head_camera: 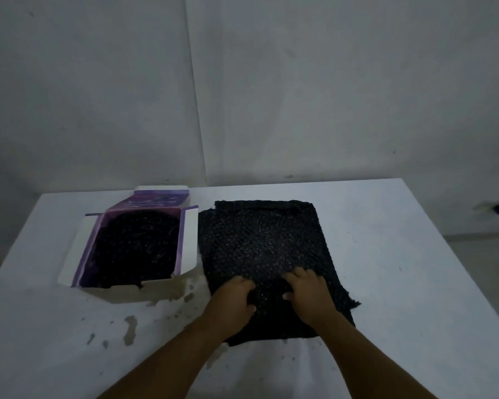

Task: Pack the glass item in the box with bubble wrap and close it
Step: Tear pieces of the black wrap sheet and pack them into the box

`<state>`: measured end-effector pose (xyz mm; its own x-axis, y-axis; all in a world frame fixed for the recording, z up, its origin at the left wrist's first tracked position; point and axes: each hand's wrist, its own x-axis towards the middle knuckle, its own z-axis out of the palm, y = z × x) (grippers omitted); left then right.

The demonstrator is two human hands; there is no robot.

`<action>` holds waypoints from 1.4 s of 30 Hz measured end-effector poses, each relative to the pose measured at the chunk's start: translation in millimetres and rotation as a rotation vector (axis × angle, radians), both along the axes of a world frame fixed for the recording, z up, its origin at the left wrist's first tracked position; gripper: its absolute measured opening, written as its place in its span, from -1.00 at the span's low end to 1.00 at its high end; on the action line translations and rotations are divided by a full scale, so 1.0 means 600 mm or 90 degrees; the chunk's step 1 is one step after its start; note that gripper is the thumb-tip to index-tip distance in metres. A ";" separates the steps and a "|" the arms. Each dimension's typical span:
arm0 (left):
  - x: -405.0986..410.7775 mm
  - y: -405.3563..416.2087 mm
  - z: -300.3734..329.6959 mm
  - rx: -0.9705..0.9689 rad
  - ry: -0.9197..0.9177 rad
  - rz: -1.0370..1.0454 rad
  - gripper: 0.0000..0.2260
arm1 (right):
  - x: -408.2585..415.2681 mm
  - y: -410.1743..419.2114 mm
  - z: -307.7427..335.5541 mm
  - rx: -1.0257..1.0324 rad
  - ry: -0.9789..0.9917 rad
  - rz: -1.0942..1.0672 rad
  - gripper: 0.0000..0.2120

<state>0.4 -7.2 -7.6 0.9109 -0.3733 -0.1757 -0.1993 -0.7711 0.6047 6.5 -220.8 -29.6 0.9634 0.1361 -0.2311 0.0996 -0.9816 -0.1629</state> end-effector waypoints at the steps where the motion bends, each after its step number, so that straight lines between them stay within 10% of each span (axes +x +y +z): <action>1: 0.001 -0.006 -0.004 0.009 -0.005 0.007 -0.68 | 0.000 0.000 -0.003 0.008 -0.028 0.008 -0.70; 10: 0.050 -0.026 -0.019 0.334 -0.060 -0.041 0.08 | -0.020 0.012 0.003 0.187 -0.065 0.142 -0.82; 14: 0.062 -0.017 -0.024 0.321 -0.006 -0.087 -0.31 | -0.017 0.016 0.015 0.189 -0.080 0.149 -0.70; 21: 0.038 0.004 -0.030 0.222 -0.106 -0.160 -0.78 | 0.015 0.013 0.026 -0.013 0.061 0.127 0.21; 28: 0.013 0.035 0.030 -0.053 -0.037 -0.099 -0.53 | 0.029 0.015 0.039 0.017 0.051 0.132 -0.58; 32: 0.015 0.070 0.089 -0.034 -0.050 -0.101 -0.68 | 0.026 0.025 0.102 0.295 0.114 0.123 -0.90; 42: 0.003 0.234 0.293 -0.174 0.003 -0.018 -0.73 | 0.035 0.150 0.340 0.645 0.364 0.134 -0.76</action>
<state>2.5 133.4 167.9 0.8989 -0.4325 -0.0695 -0.2149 -0.5736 0.7905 27.4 -130.8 174.6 0.6922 0.6486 -0.3165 -0.0965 -0.3515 -0.9312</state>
